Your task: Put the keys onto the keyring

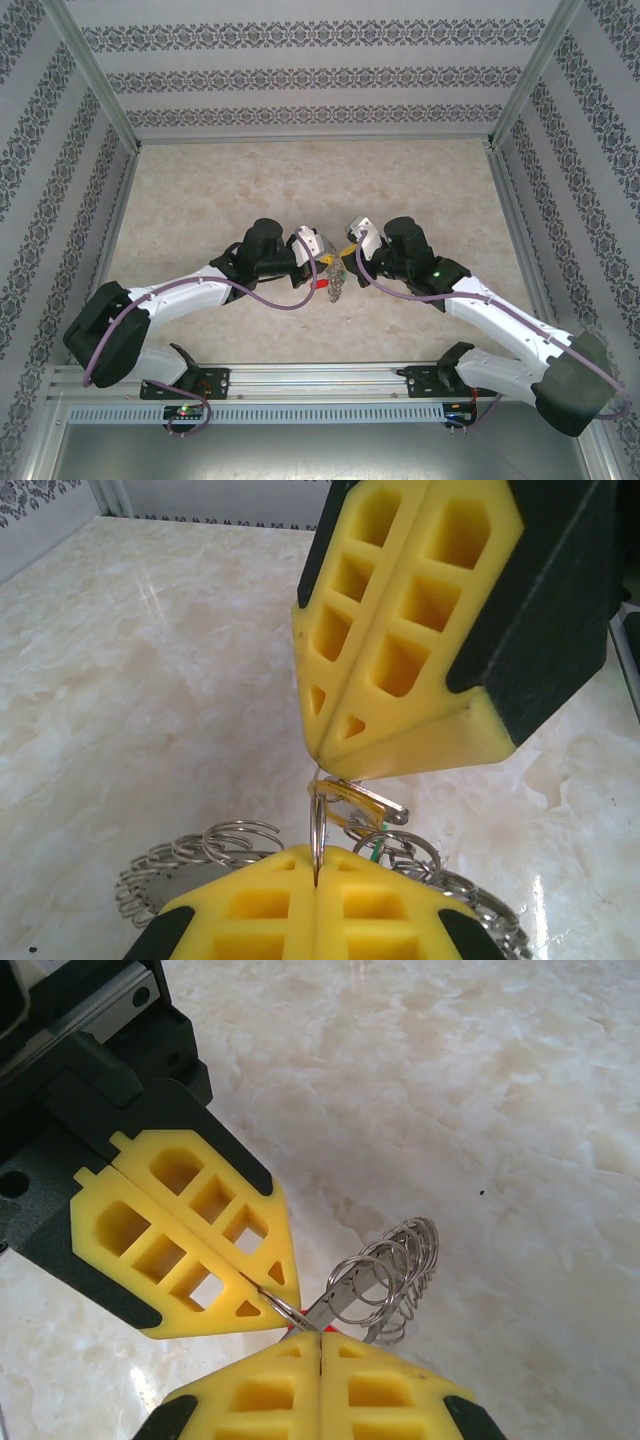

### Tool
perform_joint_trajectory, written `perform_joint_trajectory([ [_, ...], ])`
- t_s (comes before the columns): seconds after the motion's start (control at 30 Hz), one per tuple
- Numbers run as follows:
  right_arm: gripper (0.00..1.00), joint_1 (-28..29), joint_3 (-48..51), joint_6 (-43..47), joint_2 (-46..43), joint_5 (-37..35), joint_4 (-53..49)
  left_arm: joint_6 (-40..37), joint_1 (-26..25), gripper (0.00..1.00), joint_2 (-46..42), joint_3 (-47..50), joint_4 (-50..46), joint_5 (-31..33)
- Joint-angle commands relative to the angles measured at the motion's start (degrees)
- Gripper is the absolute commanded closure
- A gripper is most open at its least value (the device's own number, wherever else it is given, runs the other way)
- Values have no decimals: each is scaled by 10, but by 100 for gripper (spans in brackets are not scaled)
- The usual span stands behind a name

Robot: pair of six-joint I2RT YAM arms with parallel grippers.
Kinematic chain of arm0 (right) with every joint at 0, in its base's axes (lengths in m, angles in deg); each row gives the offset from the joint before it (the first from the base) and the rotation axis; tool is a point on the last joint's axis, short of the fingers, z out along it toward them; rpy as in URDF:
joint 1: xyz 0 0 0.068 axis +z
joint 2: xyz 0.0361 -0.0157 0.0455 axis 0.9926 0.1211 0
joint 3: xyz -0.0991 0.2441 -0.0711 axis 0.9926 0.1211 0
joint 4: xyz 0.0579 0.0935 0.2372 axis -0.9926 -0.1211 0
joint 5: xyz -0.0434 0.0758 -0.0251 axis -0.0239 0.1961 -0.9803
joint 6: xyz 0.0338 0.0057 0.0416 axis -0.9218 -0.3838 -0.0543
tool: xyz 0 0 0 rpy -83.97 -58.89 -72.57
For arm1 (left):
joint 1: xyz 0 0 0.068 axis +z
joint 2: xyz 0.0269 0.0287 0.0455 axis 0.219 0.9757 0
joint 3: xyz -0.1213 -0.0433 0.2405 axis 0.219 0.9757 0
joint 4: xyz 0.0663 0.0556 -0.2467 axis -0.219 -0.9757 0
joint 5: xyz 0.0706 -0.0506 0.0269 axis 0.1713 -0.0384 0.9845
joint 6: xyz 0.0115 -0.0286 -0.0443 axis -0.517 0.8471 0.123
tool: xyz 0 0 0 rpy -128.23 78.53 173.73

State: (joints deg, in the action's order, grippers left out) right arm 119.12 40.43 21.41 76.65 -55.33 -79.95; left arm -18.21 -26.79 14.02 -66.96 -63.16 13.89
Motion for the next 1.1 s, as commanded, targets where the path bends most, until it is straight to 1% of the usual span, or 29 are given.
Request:
perform_joint_trajectory([
  [0.0, 100, -8, -15, -1, 0, 21, 12, 9, -6, 100, -1, 3, 22, -5],
  [0.07, 100, -6, -18, 1, -1, 33, 18, 7, -7, 90, 0, 0, 15, -5],
  [0.13, 100, -3, -19, 3, -2, 41, 23, 2, -7, 87, 1, -4, 7, -8],
  [0.2, 100, -1, -22, 9, 0, 41, 21, 1, -9, 80, 1, -6, 2, -4],
  [0.3, 100, 1, -25, 12, 2, 46, 21, -4, -11, 76, 0, -9, -3, -6],
  [0.53, 100, 4, -28, 17, 1, 53, 18, -20, -13, 72, 6, -25, -29, -13],
  [0.77, 100, 6, -29, 18, 1, 59, 16, -29, -14, 71, 10, -32, -42, -7],
  [0.93, 100, 8, -30, 20, 2, 61, 14, -32, -14, 76, 13, -37, -47, 0],
  [1.07, 100, 9, -32, 20, 5, 62, 14, -36, -15, 78, 16, -42, -51, -2],
])
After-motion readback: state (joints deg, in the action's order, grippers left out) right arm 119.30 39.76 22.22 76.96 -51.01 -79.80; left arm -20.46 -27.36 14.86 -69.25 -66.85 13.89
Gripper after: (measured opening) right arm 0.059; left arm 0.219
